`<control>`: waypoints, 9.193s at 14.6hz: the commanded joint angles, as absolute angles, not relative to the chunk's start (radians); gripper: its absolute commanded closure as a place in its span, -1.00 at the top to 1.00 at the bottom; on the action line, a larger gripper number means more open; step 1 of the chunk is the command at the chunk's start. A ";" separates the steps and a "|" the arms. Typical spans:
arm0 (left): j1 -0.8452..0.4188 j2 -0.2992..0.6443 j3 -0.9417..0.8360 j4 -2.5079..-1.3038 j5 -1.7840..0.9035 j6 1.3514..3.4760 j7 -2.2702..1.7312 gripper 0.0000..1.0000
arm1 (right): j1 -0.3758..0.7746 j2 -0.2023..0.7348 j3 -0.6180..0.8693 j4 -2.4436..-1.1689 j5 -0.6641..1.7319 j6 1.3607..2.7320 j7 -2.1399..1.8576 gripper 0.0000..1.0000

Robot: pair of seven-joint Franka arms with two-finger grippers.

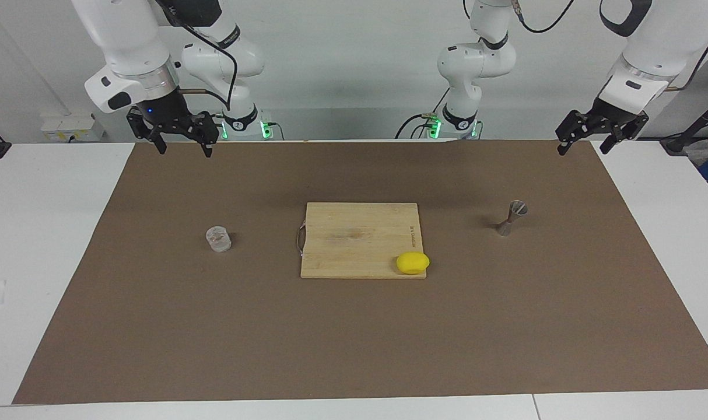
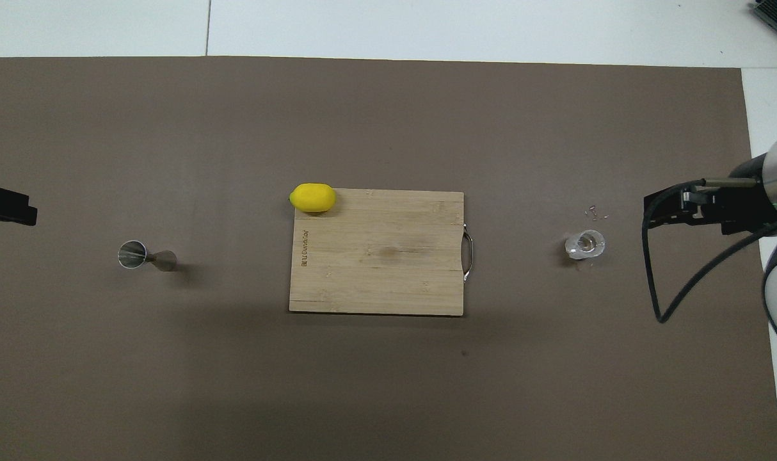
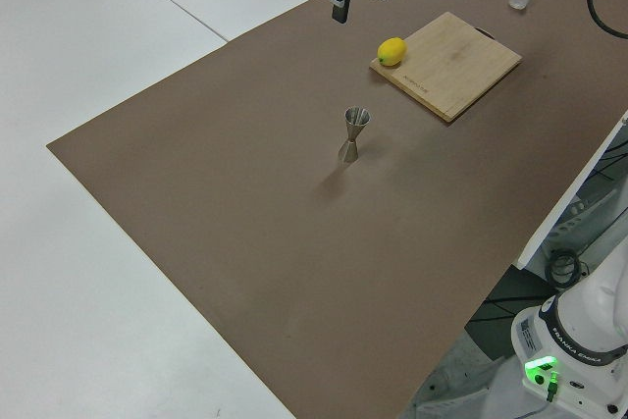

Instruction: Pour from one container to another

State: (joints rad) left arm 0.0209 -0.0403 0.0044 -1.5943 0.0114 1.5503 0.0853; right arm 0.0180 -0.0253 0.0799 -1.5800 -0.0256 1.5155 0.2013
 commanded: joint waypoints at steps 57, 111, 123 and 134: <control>0.271 0.155 -0.015 -1.830 -0.855 1.591 1.484 1.00 | -0.012 -0.023 0.084 -1.585 -0.018 1.505 0.172 1.00; 0.322 0.370 -0.018 -2.020 -1.209 1.381 2.183 -0.66 | -0.012 -0.034 0.084 -1.603 -0.015 1.505 0.158 1.00; -0.069 0.186 -0.018 -2.318 -1.595 1.591 2.132 -0.60 | -0.024 -0.034 0.084 -1.603 -0.009 1.508 0.156 1.00; -0.419 0.198 -0.018 -2.298 -2.029 1.992 2.453 -0.61 | -0.044 -0.018 0.083 -1.626 -0.009 1.615 0.267 0.92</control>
